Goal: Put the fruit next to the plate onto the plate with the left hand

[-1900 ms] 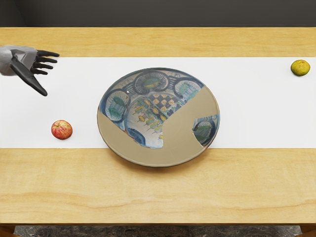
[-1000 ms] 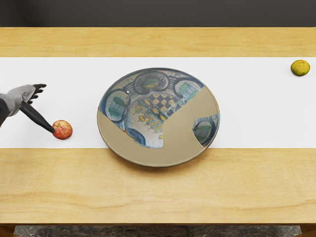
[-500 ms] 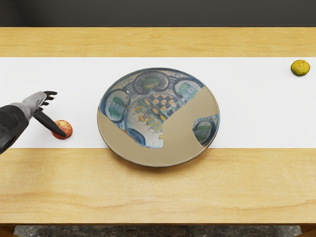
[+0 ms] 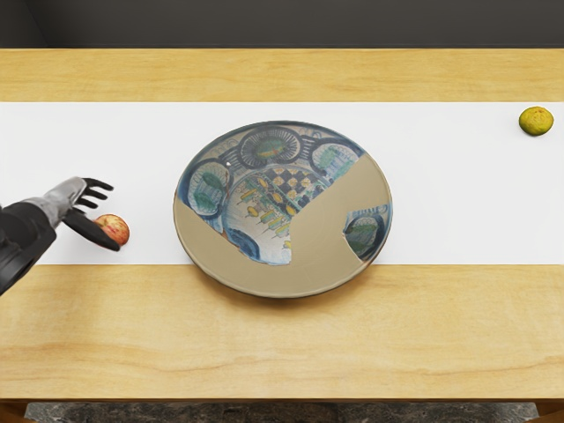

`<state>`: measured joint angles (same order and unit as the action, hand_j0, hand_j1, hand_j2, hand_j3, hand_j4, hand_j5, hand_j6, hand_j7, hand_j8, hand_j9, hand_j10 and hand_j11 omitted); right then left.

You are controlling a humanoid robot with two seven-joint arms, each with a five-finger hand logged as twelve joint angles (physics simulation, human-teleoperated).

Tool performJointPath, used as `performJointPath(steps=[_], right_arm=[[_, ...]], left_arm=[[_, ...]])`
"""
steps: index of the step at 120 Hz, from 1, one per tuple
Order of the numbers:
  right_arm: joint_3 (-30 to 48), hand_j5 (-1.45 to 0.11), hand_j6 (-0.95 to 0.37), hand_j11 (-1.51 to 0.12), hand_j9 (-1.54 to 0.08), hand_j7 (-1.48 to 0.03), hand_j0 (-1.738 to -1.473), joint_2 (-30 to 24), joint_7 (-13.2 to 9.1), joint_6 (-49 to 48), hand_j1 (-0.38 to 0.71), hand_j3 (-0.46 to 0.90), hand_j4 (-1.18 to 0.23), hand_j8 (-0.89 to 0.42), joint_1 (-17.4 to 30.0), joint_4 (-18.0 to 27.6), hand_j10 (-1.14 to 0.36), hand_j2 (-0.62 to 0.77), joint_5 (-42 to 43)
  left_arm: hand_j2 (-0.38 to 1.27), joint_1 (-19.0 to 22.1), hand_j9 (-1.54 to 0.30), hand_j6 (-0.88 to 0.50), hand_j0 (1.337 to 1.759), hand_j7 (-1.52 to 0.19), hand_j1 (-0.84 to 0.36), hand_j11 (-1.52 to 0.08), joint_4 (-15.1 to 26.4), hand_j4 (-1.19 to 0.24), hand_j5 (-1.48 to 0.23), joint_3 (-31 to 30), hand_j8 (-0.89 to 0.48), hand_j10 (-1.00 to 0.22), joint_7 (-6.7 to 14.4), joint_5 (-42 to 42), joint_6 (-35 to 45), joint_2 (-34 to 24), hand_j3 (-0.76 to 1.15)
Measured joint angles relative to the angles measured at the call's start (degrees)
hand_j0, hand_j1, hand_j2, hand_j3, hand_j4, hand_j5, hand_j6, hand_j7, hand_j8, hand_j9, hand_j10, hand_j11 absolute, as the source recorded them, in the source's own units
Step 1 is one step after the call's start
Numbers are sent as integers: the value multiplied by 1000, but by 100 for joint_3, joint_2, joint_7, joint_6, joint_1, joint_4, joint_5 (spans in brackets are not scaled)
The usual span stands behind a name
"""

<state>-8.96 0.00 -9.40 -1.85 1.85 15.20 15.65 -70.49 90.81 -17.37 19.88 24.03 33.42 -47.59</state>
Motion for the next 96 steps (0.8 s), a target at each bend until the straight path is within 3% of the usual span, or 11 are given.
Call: performJointPath(steps=[63, 96], right_arm=[[0, -26, -20, -26, -26, -26, -1658, 0, 0, 0, -324, 0, -20, -20, 0, 0, -20, -4, 0], [0, -26, -20, -26, -26, -26, -1658, 0, 0, -1, -324, 0, -20, -20, 0, 0, -20, -4, 0]], left_arm=[[40, 0, -621, -448, 1655, -620, -147, -622, 13, -448, -619, -114, -448, -448, -1, 91, 11, 33, 0], [241, 9, -769, -452, 1656, -767, -267, -770, 29, -573, -762, -184, -508, -571, 3, 97, -13, -39, 0]])
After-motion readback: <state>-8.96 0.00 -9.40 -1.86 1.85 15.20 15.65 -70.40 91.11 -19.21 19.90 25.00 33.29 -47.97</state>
